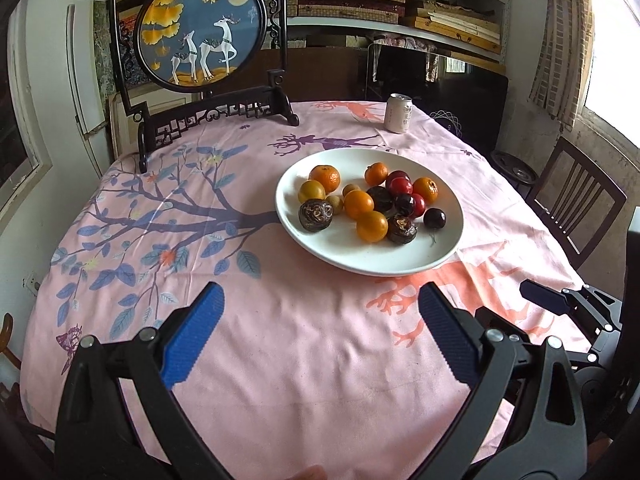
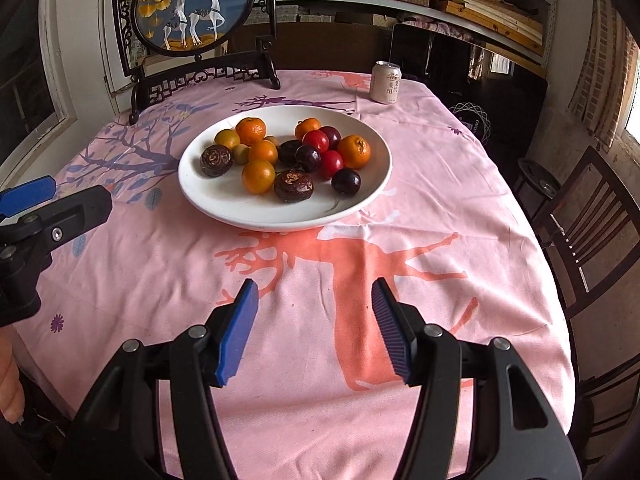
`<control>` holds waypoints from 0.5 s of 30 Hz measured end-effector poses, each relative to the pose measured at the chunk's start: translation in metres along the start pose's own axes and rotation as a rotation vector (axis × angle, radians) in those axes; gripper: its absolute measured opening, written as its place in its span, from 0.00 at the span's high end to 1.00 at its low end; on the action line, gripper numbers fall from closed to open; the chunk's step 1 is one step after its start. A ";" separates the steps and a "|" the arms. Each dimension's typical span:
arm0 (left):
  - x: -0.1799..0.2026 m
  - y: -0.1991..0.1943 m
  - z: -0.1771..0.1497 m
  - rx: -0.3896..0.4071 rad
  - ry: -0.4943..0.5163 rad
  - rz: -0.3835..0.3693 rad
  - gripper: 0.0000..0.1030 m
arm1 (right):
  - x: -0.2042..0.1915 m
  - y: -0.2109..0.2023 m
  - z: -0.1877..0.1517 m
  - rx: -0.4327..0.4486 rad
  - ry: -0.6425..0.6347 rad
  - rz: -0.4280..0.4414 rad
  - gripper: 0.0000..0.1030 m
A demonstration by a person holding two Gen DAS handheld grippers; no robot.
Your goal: Organize fruits
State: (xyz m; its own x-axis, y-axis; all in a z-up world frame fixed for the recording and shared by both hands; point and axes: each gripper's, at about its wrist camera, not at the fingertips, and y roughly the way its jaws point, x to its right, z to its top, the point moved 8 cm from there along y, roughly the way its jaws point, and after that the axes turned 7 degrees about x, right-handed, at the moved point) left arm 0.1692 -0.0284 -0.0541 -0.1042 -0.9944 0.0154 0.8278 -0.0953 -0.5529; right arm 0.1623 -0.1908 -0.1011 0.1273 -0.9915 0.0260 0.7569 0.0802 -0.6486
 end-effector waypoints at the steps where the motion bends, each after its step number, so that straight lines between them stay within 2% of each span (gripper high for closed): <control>1: 0.000 -0.001 0.000 0.001 -0.001 0.001 0.04 | -0.001 -0.001 0.000 0.001 0.001 0.003 0.42; 15: -0.007 0.000 -0.001 -0.013 -0.018 0.005 0.02 | -0.003 -0.004 0.003 0.007 0.009 0.014 0.42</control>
State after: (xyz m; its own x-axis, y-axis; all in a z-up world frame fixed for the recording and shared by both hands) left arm 0.1695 -0.0219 -0.0555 -0.0905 -0.9955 0.0274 0.8209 -0.0902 -0.5639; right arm 0.1608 -0.1882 -0.0969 0.1325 -0.9911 0.0101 0.7594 0.0949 -0.6437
